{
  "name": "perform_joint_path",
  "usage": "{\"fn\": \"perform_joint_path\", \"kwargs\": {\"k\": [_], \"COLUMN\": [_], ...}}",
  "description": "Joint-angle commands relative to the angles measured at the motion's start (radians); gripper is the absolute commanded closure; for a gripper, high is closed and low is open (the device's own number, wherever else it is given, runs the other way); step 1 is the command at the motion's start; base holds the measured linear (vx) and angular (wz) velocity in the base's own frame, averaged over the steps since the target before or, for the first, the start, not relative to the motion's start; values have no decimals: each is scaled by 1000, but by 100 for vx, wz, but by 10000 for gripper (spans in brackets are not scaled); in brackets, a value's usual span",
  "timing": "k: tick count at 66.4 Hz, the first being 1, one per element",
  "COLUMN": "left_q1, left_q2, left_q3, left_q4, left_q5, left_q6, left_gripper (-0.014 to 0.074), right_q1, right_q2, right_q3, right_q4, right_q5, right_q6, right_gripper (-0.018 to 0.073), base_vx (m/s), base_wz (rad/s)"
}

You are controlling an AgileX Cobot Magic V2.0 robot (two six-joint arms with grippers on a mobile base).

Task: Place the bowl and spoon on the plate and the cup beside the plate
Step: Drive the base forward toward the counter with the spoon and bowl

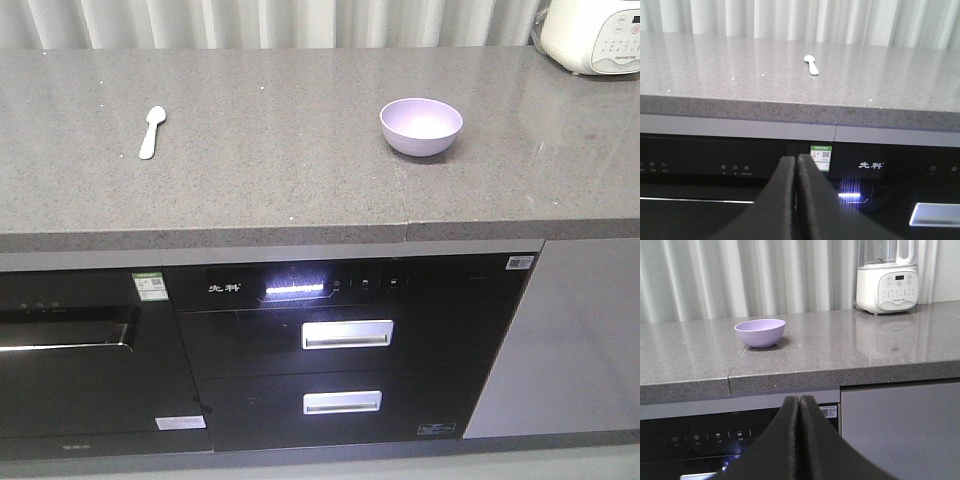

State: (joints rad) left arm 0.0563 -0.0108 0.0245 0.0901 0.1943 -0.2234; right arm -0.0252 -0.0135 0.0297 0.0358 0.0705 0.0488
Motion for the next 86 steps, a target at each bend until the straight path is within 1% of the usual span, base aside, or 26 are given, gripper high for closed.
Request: {"fn": "perform_joint_path", "kwargs": {"k": [1, 86], "left_q1": [0, 0], "left_q2": [-14, -14], "left_q3": [-19, -19], "left_q4": [0, 0], "left_q5": [-69, -69], "left_q6": [-12, -12], "left_gripper": [603, 603], "right_q1": [-5, -5], "right_q2": [-6, -6], "right_q3": [7, 7], "right_q4": [-5, -5], "right_q5": [-70, -70], "right_q6": [-8, -8], "right_gripper": [563, 563], "base_vx": [15, 10], "base_wz": [-3, -1]}}
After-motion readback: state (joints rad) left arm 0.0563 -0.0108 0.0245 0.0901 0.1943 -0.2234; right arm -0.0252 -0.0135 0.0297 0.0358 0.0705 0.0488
